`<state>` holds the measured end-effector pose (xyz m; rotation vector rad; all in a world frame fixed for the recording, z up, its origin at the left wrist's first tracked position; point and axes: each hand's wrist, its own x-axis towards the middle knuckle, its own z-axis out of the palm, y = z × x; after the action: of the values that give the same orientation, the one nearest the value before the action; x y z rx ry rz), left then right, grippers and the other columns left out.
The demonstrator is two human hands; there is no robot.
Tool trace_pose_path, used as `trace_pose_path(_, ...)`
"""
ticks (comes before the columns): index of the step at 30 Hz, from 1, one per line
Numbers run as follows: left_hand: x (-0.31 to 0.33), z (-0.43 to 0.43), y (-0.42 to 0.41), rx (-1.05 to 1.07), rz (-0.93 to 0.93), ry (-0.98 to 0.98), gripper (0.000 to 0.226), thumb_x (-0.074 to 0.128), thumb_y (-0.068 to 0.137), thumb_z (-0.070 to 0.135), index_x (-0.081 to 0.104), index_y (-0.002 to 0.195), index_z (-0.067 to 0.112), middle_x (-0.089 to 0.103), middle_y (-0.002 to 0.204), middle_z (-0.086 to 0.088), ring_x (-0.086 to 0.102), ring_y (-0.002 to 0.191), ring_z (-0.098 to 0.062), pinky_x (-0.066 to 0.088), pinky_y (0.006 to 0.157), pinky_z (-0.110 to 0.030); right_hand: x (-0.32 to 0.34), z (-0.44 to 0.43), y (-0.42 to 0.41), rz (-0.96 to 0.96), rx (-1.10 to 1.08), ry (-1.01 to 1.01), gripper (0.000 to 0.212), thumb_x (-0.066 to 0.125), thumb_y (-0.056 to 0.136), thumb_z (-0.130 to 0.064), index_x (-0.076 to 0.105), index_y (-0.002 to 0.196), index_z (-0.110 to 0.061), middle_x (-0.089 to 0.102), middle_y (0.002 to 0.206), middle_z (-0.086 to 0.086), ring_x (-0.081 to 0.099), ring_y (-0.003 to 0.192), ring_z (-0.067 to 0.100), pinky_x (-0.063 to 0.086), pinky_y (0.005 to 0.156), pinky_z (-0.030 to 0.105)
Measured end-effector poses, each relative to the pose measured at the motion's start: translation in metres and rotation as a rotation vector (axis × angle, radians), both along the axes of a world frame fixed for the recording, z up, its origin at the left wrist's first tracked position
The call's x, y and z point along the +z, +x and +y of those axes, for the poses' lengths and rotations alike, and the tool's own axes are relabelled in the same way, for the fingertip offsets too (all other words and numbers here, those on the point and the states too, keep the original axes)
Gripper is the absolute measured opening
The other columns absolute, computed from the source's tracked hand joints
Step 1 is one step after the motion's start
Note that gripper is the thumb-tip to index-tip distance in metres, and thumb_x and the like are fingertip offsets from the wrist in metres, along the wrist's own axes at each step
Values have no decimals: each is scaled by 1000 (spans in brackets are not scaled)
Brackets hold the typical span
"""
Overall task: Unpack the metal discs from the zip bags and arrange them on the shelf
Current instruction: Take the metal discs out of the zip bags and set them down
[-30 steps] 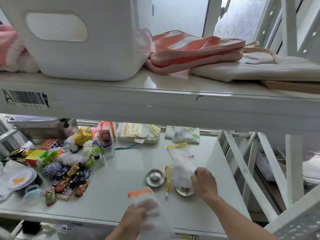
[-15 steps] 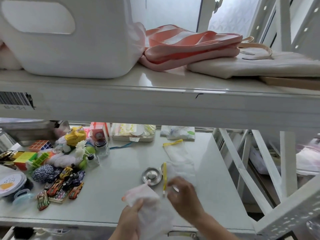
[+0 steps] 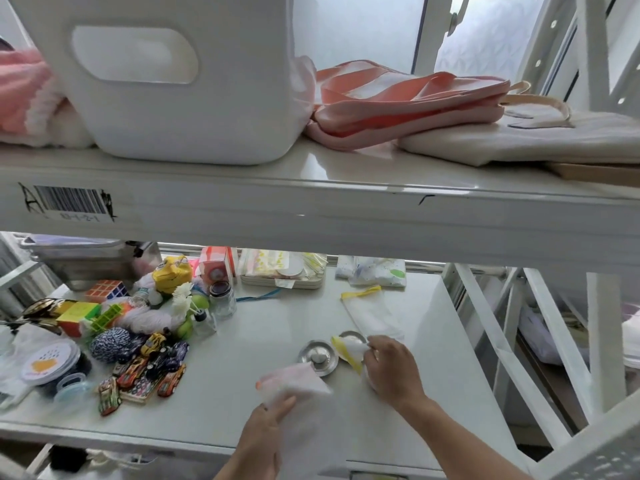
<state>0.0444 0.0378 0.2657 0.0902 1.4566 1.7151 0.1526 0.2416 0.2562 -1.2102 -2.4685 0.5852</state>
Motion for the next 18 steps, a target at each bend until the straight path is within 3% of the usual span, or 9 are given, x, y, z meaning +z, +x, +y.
trace_pose_path(2,2,0,-7,-63,0,39,29,47,103,-7,70,88,2,77,56,-3,76,56,-16,59,44,-26,35,-17,2,289,-35,-261,22,56,82,-19,65,70,-3,72,74,16,68,74,34,54,63,38)
trace_pose_path(5,-8,4,-19,-64,-3,-30,24,50,103,-1,73,106,-7,80,70,-11,72,77,-33,60,68,-38,85,-42,12,687,-34,-764,23,56,91,-11,64,73,1,74,77,27,71,60,31,51,45,22)
trace_pose_path(7,-13,4,-18,-101,-33,-54,25,51,102,2,74,109,-7,82,80,-16,75,79,-34,59,77,-41,101,-57,17,774,5,-932,24,52,94,-9,68,79,1,75,77,25,66,53,26,49,44,21)
trace_pose_path(10,-16,8,-15,-119,-133,-24,32,50,103,18,72,116,-1,83,98,-19,80,88,-33,60,85,-42,87,-72,11,663,44,-978,27,52,96,-6,65,73,-2,68,64,16,59,45,24,48,41,25)
trace_pose_path(13,-16,11,-11,-143,-366,108,70,39,101,58,72,124,0,75,121,-29,70,117,-41,50,108,-54,45,-79,3,397,40,-807,28,52,88,-10,61,61,-13,54,55,11,52,41,20,45,42,31)
trace_pose_path(15,-15,11,-5,-177,-351,193,75,50,94,64,73,124,0,70,127,-32,63,125,-45,41,116,-63,23,-82,0,294,46,-699,29,52,81,-15,53,52,-16,48,50,5,48,40,17,43,42,32)
trace_pose_path(16,-15,11,-3,-184,-289,200,71,69,84,59,76,118,-2,73,121,-33,67,117,-44,47,111,-62,18,-84,-1,264,47,-684,33,53,81,-15,49,49,-16,47,47,1,47,39,15,43,40,29)
trace_pose_path(18,-30,11,-5,-156,-98,61,72,99,51,42,80,99,-9,80,95,-29,79,83,-34,65,80,-46,15,-86,-1,257,84,-761,38,55,85,-14,49,48,-17,48,43,-5,47,38,11,44,40,27)
